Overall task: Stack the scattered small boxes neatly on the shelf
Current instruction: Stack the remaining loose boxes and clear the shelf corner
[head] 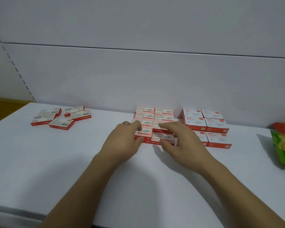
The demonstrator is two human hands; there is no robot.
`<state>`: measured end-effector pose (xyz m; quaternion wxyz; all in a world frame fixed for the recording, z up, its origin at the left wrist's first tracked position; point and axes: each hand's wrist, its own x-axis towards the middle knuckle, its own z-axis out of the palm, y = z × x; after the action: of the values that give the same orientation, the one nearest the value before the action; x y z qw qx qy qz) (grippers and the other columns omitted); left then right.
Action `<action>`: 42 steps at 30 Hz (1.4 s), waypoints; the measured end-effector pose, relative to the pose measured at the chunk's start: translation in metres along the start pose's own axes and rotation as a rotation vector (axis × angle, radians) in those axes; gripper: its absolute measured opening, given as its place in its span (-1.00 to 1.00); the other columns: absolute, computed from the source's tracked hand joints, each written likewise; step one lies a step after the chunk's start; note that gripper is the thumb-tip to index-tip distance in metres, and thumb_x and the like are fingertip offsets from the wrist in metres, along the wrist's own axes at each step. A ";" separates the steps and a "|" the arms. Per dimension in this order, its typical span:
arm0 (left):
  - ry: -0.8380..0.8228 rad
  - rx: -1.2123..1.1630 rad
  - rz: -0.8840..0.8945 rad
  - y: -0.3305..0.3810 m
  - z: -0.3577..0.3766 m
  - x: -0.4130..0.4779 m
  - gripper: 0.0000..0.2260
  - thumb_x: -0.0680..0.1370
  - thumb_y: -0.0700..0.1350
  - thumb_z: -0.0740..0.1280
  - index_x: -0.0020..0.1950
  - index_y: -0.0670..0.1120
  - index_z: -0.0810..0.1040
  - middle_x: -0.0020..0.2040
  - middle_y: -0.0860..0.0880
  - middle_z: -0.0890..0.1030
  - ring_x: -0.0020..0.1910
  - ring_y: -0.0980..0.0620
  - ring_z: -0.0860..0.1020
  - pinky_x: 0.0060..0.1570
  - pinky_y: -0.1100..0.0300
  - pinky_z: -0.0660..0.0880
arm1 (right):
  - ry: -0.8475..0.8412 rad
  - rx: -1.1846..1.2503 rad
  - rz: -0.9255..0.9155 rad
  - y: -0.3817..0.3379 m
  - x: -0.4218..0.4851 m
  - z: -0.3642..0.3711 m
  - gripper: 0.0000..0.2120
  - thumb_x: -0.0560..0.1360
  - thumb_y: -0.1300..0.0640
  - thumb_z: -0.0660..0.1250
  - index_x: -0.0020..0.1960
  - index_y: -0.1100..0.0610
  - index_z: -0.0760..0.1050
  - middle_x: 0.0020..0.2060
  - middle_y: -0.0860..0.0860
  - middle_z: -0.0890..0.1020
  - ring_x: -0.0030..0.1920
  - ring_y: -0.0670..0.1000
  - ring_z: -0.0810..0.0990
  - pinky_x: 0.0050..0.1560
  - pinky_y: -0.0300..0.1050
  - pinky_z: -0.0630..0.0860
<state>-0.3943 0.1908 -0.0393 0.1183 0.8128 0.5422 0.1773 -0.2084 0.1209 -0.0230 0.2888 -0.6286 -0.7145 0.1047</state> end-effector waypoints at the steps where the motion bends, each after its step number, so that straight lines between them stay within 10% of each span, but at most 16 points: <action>1: -0.015 0.038 0.010 0.000 -0.001 -0.001 -0.62 0.53 0.14 0.29 0.32 0.14 0.34 0.29 -0.01 0.46 0.15 0.02 0.44 0.13 0.11 0.45 | 0.002 -0.031 -0.015 -0.003 0.003 0.000 -0.52 0.51 0.00 0.35 0.41 -0.06 0.36 0.34 -0.13 0.43 0.32 -0.10 0.38 0.23 -0.28 0.25; 7: 0.023 0.136 0.068 -0.022 -0.028 -0.009 -0.40 0.50 0.29 0.22 0.48 0.16 0.16 0.51 0.03 0.21 0.46 -0.02 0.20 0.37 -0.03 0.22 | -0.025 -0.130 -0.063 -0.031 0.029 0.009 -0.41 0.47 -0.11 0.36 0.45 -0.07 0.27 0.39 -0.12 0.35 0.38 -0.08 0.28 0.26 -0.22 0.23; 25: 0.094 0.224 -0.297 -0.209 -0.111 -0.074 -0.46 0.54 0.26 0.16 0.47 0.11 0.23 0.49 0.06 0.26 0.45 0.02 0.22 0.40 0.01 0.20 | -0.320 -0.238 -0.221 -0.191 0.134 0.153 -0.42 0.48 -0.12 0.31 0.45 -0.01 0.28 0.39 -0.02 0.38 0.34 0.05 0.38 0.27 -0.04 0.37; 42: 0.129 0.130 -0.189 -0.254 -0.117 -0.066 -0.47 0.53 0.27 0.17 0.47 0.15 0.22 0.49 0.09 0.27 0.43 0.05 0.21 0.36 0.01 0.20 | -0.334 -0.242 -0.100 -0.207 0.180 0.198 -0.49 0.44 0.02 0.37 0.37 -0.05 0.38 0.17 0.03 0.53 0.28 0.02 0.35 0.07 -0.09 0.46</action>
<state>-0.6791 0.2270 -0.0414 0.0465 0.7509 0.6332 0.1820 -0.4974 0.2966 -0.0270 0.0936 -0.5961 -0.7903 0.1065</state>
